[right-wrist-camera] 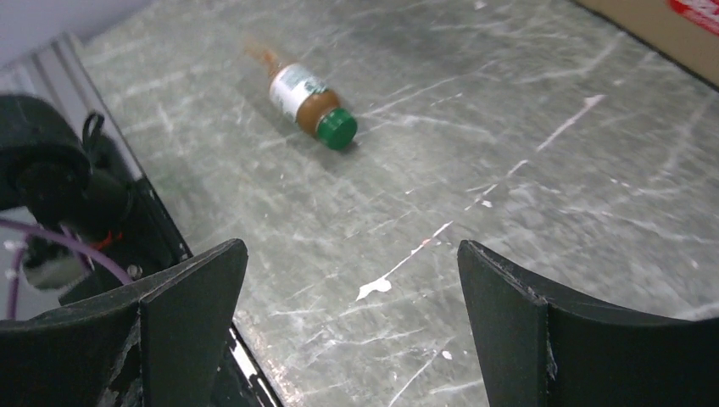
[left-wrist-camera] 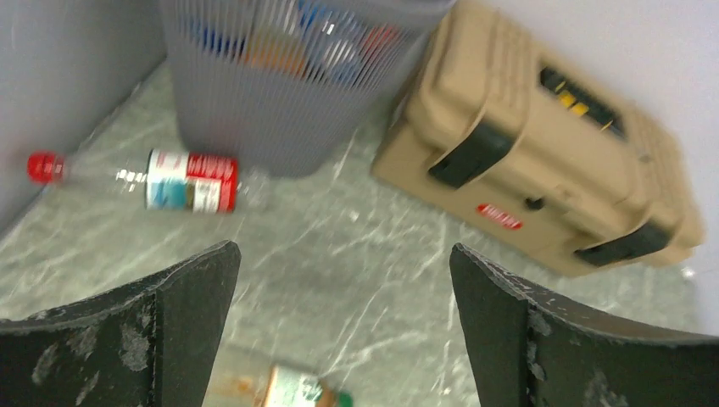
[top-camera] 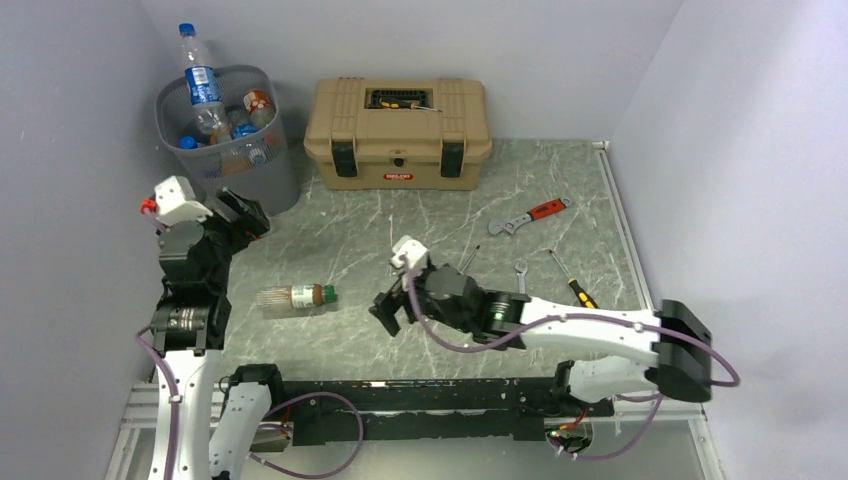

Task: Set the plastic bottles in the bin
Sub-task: Place the plastic bottle in the trash bin, then move the plastic bottle to the center of the board.

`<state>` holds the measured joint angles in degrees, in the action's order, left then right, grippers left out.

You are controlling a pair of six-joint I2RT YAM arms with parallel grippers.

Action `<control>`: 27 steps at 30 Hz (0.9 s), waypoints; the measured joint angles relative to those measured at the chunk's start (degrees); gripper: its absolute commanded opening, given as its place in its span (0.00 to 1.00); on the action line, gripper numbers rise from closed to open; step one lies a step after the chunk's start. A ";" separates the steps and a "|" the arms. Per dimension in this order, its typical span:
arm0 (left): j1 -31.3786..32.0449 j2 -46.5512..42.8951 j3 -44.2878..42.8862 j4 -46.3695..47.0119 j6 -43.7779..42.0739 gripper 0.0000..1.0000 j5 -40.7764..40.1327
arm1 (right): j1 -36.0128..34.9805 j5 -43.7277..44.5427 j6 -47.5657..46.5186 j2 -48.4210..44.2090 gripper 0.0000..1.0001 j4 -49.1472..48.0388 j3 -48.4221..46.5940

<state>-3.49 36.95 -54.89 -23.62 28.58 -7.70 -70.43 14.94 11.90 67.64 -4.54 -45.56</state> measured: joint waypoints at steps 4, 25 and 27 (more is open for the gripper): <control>1.31 -0.76 3.28 -5.01 -1.42 0.99 -1.88 | -0.13 -4.04 -3.85 11.69 1.00 -0.50 -6.10; 8.22 -6.10 7.76 -5.64 -5.77 0.99 -9.64 | 0.48 -12.46 -19.89 43.69 0.96 -4.96 -28.46; 8.35 -6.49 7.74 -5.64 -5.49 1.00 -10.73 | 0.68 -13.38 -20.35 45.79 0.96 -4.92 -30.97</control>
<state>4.86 30.46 -47.16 -29.26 23.09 -18.44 -69.76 1.56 -8.45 113.43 -9.45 -76.53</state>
